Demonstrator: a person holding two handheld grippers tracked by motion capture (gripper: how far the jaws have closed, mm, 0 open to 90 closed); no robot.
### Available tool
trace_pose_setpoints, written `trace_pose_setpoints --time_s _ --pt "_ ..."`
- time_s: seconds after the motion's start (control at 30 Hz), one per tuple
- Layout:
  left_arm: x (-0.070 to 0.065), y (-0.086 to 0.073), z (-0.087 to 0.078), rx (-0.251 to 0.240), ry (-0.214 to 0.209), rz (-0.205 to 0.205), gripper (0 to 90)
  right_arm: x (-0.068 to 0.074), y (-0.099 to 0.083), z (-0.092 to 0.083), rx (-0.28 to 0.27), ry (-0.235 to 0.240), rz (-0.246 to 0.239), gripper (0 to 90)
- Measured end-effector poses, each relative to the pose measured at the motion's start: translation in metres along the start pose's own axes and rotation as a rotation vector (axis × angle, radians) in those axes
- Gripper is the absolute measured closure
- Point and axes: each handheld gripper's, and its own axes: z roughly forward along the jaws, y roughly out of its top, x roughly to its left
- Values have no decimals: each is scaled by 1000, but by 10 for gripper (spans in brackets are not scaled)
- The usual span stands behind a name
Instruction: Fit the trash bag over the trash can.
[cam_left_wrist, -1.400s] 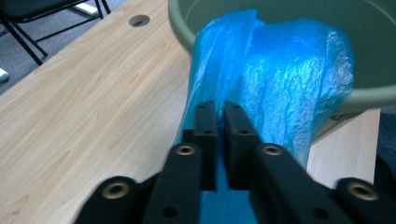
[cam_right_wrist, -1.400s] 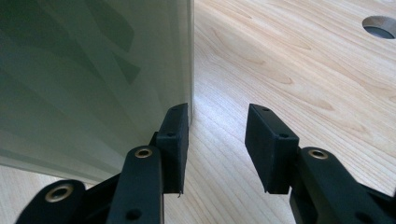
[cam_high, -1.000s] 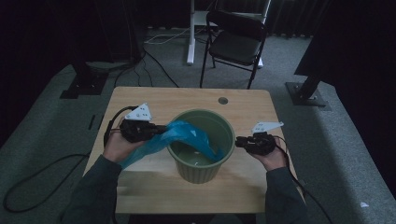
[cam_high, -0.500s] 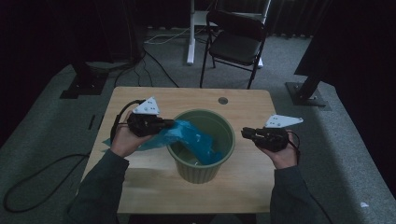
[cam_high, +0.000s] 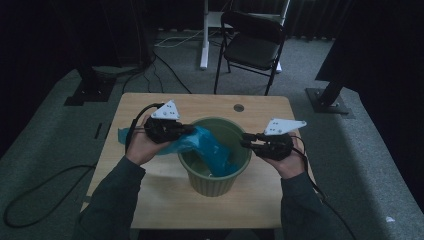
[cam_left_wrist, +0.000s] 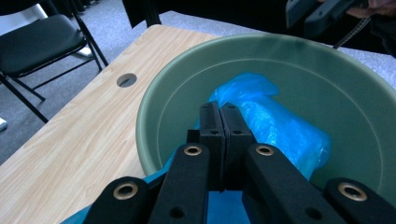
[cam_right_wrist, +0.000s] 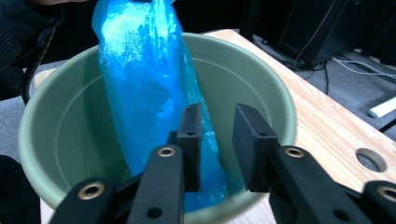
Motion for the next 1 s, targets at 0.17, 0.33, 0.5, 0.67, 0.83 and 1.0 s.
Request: trace_pose_setpoints --time_s 0.17,0.33,0.5,0.67,0.83,1.0 --pt "-2 8 3 -3 0 12 891 2 3 14 27 24 2 668" --pt "-3 12 7 -11 -5 13 891 5 9 24 35 35 -6 614" --pt "-5 14 12 -26 -19 9 891 9 17 32 36 54 -19 612" --pt "-7 17 14 -31 -25 14 891 14 23 41 30 78 -29 612" --pt "-9 20 14 -36 -32 23 889 19 30 51 39 77 -57 769" --pt "-9 18 12 -36 -32 25 806 18 29 50 44 43 -71 891"
